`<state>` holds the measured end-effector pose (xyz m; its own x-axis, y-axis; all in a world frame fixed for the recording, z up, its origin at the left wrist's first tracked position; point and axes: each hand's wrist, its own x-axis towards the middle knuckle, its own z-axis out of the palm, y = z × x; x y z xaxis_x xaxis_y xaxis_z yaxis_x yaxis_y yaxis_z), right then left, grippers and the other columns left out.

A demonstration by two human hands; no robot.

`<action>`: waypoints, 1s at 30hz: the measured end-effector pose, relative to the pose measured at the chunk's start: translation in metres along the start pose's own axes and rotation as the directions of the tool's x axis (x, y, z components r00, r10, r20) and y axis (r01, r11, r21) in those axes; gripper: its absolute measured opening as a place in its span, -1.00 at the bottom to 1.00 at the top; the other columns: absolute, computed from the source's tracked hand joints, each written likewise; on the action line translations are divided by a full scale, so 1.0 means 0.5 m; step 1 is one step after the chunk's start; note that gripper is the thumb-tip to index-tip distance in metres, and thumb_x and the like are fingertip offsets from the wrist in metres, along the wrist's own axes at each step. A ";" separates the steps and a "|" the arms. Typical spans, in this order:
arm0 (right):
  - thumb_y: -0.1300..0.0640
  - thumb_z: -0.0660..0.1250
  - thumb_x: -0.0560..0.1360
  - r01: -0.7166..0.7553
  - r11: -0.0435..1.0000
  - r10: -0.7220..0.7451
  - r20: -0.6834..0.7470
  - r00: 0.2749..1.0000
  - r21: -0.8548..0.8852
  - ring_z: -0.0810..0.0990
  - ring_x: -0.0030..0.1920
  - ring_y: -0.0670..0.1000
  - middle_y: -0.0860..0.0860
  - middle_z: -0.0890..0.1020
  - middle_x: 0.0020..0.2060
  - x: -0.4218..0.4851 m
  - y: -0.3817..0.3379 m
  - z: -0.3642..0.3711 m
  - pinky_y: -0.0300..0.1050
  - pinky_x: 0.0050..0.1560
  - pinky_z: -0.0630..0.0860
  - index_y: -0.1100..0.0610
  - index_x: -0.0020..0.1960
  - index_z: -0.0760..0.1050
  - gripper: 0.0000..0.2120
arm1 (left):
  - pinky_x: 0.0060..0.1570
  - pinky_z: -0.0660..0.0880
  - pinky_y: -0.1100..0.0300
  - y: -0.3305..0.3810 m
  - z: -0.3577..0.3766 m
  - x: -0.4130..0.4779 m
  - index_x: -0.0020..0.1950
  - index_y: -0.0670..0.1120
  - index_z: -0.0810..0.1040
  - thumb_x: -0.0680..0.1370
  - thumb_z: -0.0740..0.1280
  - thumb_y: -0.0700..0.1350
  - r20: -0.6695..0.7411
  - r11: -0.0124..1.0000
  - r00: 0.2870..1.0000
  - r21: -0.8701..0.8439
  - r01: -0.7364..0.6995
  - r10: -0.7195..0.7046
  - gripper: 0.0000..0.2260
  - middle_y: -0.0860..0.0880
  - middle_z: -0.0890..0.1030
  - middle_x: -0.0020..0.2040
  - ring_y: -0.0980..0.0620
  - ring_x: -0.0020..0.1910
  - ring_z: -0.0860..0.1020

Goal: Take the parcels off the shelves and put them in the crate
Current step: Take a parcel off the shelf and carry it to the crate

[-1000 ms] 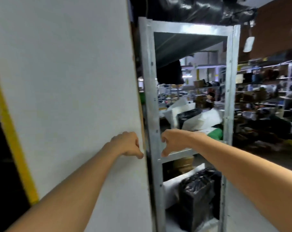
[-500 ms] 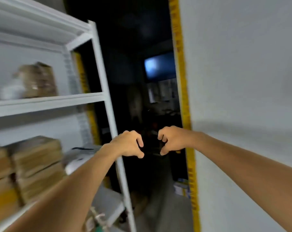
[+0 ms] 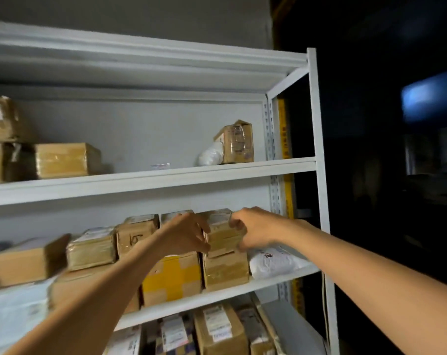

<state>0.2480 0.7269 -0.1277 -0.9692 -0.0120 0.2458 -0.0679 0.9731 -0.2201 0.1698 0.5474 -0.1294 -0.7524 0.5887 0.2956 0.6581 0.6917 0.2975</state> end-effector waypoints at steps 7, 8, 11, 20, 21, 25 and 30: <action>0.07 0.49 0.39 0.083 0.997 -0.083 -0.015 0.996 0.005 0.51 0.16 0.08 0.05 0.49 0.23 0.050 0.014 -0.014 -0.02 0.15 0.51 0.11 0.38 0.34 -0.38 | -0.23 0.48 0.26 0.010 -0.042 0.041 0.02 0.06 0.58 0.38 0.53 -0.06 -0.087 0.999 0.996 -0.007 0.031 -0.032 -0.73 0.08 0.64 -0.10 0.12 -0.16 0.58; 0.06 0.49 0.40 0.092 0.996 -0.092 -0.026 0.995 0.001 0.50 0.16 0.07 0.05 0.49 0.23 0.058 0.021 -0.025 -0.06 0.12 0.50 0.11 0.38 0.35 -0.38 | -0.13 0.50 0.20 0.015 -0.048 0.052 0.06 0.04 0.59 0.38 0.52 -0.05 -0.093 1.000 0.995 0.007 0.030 -0.029 -0.72 0.06 0.65 -0.07 0.07 -0.10 0.59; 0.04 0.50 0.40 0.101 0.995 -0.101 -0.062 0.993 0.008 0.50 0.16 0.04 0.01 0.49 0.22 0.092 0.035 -0.054 -0.14 0.02 0.45 0.09 0.37 0.35 -0.39 | 0.05 0.52 0.09 0.019 -0.069 0.091 0.12 0.01 0.57 0.40 0.52 -0.04 -0.124 0.999 0.992 0.021 0.024 -0.021 -0.68 0.04 0.66 -0.04 0.02 -0.02 0.58; 0.04 0.51 0.37 0.137 0.991 -0.132 -0.253 0.958 0.002 0.52 0.14 0.04 0.00 0.49 0.19 0.248 0.008 -0.145 0.04 0.14 0.53 0.05 0.36 0.35 -0.38 | -0.09 0.45 0.21 -0.042 -0.156 0.219 -0.01 0.00 0.62 0.37 0.54 -0.04 -0.320 0.990 0.947 -0.141 -0.018 -0.028 -0.76 -0.02 0.68 -0.11 -0.01 -0.06 0.58; 0.04 0.51 0.37 0.139 0.990 -0.137 -0.273 0.952 -0.010 0.51 0.15 0.05 0.02 0.48 0.21 0.268 0.004 -0.156 0.05 0.15 0.53 0.06 0.37 0.35 -0.37 | -0.10 0.44 0.23 -0.050 -0.170 0.233 -0.01 0.01 0.62 0.37 0.54 -0.04 -0.329 0.990 0.944 -0.139 -0.025 -0.022 -0.77 -0.02 0.68 -0.13 0.00 -0.06 0.58; 0.11 0.45 0.41 0.136 0.989 -0.145 -0.389 0.910 -0.052 0.49 0.18 0.08 0.08 0.46 0.25 0.342 -0.008 -0.188 0.03 0.16 0.50 0.13 0.37 0.35 -0.42 | -0.25 0.42 0.33 -0.076 -0.207 0.289 0.00 0.00 0.61 0.38 0.54 -0.03 -0.369 0.990 0.929 -0.126 -0.066 0.015 -0.75 0.05 0.68 -0.19 0.10 -0.14 0.58; 0.18 0.34 0.46 0.051 0.989 -0.112 -0.475 0.873 -0.141 0.42 0.21 0.17 0.17 0.43 0.22 0.433 -0.003 -0.201 0.02 0.12 0.45 0.25 0.27 0.37 -0.58 | -0.05 0.56 0.12 -0.097 -0.205 0.339 0.02 -0.04 0.62 0.38 0.54 -0.06 -0.424 0.957 0.905 -0.273 -0.096 -0.030 -0.75 -0.01 0.68 -0.20 0.00 -0.08 0.61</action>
<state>0.0620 0.7459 0.0206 -0.7262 -0.0107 0.6874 -0.0831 0.9939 -0.0724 0.0134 0.5706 -0.0007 -0.6883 0.3345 0.6437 0.7103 0.4912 0.5042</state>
